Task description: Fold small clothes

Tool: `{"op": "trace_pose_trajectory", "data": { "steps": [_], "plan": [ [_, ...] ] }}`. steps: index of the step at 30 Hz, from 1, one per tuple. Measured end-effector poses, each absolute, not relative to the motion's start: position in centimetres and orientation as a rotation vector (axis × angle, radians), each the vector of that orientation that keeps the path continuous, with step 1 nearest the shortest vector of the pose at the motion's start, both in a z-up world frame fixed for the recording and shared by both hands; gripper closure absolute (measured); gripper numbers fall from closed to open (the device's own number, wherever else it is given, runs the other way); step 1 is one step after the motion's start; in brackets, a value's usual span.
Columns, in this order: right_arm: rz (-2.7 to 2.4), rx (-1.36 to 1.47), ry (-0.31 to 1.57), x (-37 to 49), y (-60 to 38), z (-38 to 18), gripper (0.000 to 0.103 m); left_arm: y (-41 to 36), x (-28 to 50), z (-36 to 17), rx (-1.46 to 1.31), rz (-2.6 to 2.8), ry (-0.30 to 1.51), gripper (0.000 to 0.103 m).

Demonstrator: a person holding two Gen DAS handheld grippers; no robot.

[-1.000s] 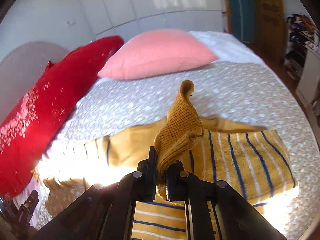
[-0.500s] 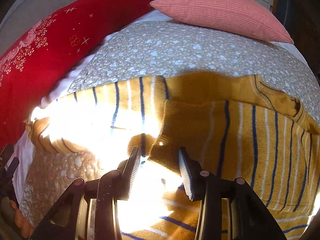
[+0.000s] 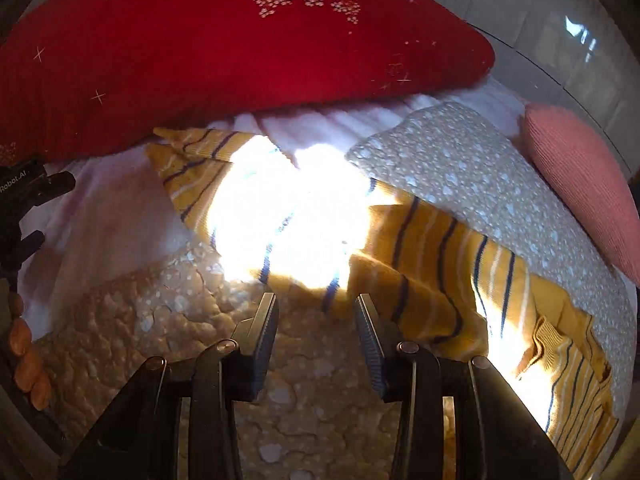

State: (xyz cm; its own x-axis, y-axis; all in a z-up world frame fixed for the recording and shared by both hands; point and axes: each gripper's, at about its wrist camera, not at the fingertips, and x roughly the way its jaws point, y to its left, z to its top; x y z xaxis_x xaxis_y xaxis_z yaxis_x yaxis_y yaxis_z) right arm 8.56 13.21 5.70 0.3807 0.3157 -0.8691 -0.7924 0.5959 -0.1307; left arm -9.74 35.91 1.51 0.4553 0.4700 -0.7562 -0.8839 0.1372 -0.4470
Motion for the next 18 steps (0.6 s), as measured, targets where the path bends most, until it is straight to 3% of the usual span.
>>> {"op": "trace_pose_trajectory", "data": {
  "steps": [17, 18],
  "plan": [
    [0.851, -0.76, 0.856, 7.4, 27.7, 1.6, 0.06, 38.7, -12.8, 1.3, -1.1, 1.062, 0.431, 0.017],
    [0.852, -0.733, 0.886, 7.8, 27.8, 1.8, 0.07, 38.6, -12.5, 1.4, -1.093, 1.064, 0.431, 0.017]
  ]
}}
